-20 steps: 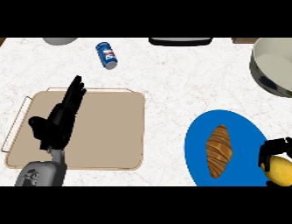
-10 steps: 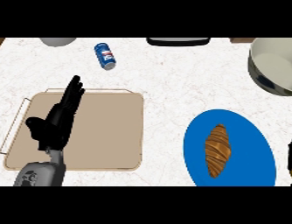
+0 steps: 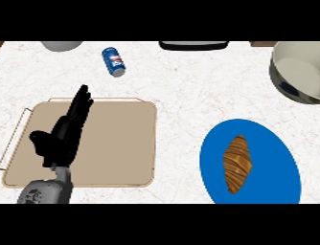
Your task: Pick the lemon from the plate and place it in the bowl
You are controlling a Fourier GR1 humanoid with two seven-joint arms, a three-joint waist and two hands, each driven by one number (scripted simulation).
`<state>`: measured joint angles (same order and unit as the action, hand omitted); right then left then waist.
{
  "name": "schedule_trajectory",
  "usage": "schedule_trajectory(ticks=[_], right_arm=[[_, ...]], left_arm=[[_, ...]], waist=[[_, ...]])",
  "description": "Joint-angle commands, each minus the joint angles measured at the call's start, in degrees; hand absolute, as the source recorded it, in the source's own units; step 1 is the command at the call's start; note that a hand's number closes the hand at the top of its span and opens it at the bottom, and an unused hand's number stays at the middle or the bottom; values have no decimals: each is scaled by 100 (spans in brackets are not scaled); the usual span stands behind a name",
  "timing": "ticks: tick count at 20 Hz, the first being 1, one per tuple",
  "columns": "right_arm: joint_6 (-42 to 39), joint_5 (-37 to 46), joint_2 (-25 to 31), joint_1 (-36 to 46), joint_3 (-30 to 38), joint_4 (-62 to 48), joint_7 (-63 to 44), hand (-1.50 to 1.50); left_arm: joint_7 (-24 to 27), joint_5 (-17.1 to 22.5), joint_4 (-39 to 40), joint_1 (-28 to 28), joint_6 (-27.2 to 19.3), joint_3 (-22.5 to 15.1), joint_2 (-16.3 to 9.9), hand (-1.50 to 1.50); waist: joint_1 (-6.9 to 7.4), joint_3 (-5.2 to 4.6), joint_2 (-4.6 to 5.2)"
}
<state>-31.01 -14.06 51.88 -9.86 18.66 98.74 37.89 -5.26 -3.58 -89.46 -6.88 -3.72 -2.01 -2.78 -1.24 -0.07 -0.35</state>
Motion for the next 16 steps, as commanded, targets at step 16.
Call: schedule_trajectory(ticks=[16], right_arm=[[-192, -1162, 896, 2749, -118, -1007, -2724, 150]], left_arm=[[156, -12, 344, -255, 99, 49, 53, 0]], waist=[[206, 4, 56]])
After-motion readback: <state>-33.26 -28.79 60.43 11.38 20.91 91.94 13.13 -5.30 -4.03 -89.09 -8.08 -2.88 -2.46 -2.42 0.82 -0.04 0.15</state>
